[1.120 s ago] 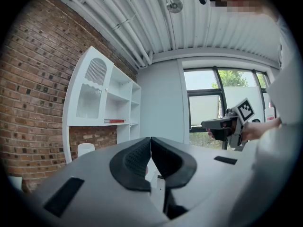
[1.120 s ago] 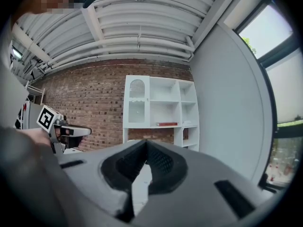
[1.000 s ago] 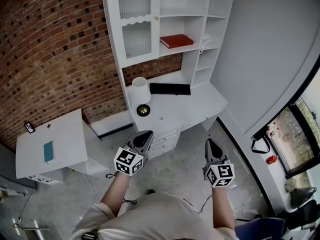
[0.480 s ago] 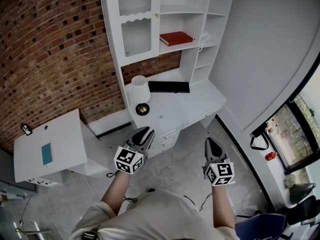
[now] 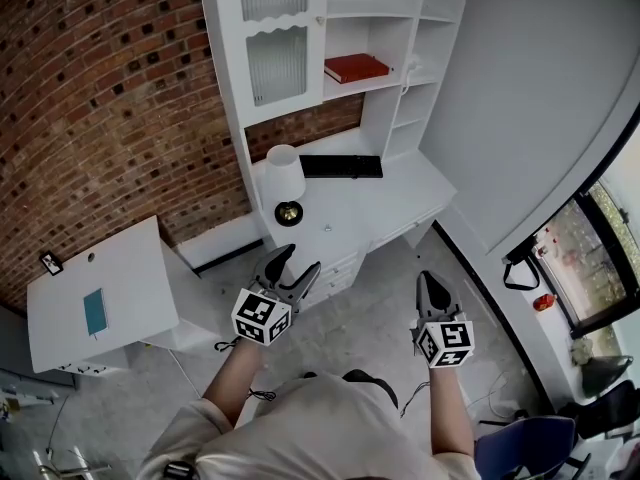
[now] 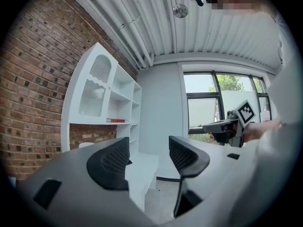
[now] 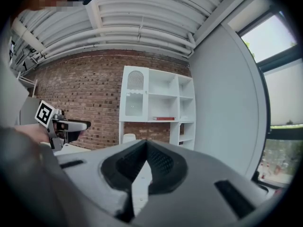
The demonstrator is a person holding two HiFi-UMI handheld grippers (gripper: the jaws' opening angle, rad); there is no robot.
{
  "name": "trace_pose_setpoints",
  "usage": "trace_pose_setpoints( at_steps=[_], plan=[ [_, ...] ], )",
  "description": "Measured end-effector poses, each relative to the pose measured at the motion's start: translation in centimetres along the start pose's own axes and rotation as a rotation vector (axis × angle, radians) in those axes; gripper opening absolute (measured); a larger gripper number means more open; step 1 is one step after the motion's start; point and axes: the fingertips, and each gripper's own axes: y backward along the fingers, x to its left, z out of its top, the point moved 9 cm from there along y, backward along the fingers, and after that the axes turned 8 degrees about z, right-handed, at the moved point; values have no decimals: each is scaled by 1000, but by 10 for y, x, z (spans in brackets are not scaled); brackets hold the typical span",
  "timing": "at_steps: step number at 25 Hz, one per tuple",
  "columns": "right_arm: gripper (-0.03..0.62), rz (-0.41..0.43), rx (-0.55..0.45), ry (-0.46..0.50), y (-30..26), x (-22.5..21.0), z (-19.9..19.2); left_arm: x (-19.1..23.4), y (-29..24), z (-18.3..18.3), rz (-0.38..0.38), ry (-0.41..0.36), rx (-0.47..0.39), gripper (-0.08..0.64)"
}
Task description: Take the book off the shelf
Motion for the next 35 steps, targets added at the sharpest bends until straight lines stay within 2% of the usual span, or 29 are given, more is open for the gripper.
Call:
trace_pose_setpoints(
  at_steps=[7,16,25,35],
  plan=[
    [3,1,12,4,-9,9,0,10,-2,-3,-9,15,5,249],
    [3,22,36,8,-33,-9,-4,18,-28,-12,-5,25,30,252],
    [3,57,47,-33,-76,-66,-12,17,-90,-13,28,13,70,256],
    [3,129,47,-28,-127,-169,-1,-3,-182,-6,104,4,76,256]
  ],
)
